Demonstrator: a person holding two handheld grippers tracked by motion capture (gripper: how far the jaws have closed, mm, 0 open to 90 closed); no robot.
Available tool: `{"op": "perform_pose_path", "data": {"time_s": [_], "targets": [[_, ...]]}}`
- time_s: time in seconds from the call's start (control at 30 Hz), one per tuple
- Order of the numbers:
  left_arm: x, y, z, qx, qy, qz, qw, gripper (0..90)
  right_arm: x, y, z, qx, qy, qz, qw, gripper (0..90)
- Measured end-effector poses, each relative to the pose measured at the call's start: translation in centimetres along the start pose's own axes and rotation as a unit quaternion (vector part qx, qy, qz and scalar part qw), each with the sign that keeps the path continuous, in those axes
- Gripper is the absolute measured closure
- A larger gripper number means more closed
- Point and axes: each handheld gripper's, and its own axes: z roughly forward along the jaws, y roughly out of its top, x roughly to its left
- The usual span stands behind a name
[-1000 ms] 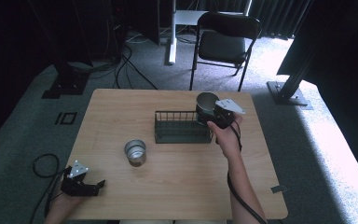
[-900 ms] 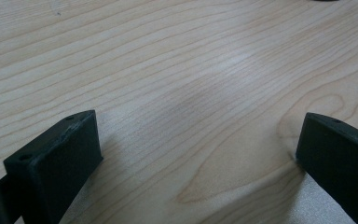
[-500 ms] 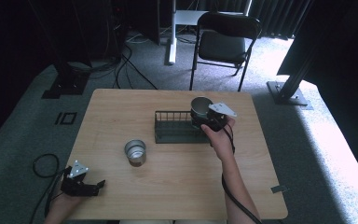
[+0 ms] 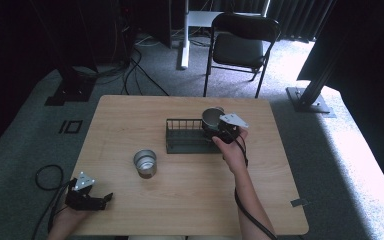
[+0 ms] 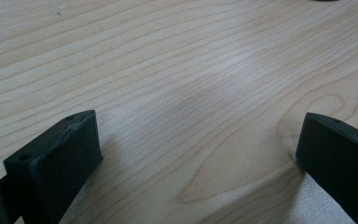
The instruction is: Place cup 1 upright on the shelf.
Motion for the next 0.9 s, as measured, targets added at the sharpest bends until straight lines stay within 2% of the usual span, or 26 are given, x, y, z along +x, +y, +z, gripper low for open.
{"op": "perform_pose_path", "data": {"time_s": [0.07,0.3,0.53,0.7,0.9], "targets": [[0.0,0.0,0.0,0.0,0.0,0.0,1.0,0.4,0.0,-0.2,0.2,0.004,-0.003,-0.006,1.0,12.9],[0.0,0.0,0.0,0.0,0.0,0.0,1.0,0.5,0.1,-0.4,0.2,0.0,-0.006,0.001,1.0,12.7],[0.0,0.0,0.0,0.0,0.0,0.0,1.0,0.4,0.1,-0.3,0.0,0.004,0.012,-0.005,0.9999,10.8],[0.0,0.0,0.0,0.0,0.0,0.0,1.0,0.4,-0.1,-0.4,-0.4,0.003,0.021,0.002,0.9998,10.7],[0.0,0.0,0.0,0.0,0.0,0.0,1.0,0.4,-0.3,-0.5,-1.0,0.0,0.024,-0.006,0.9997,10.8]]}}
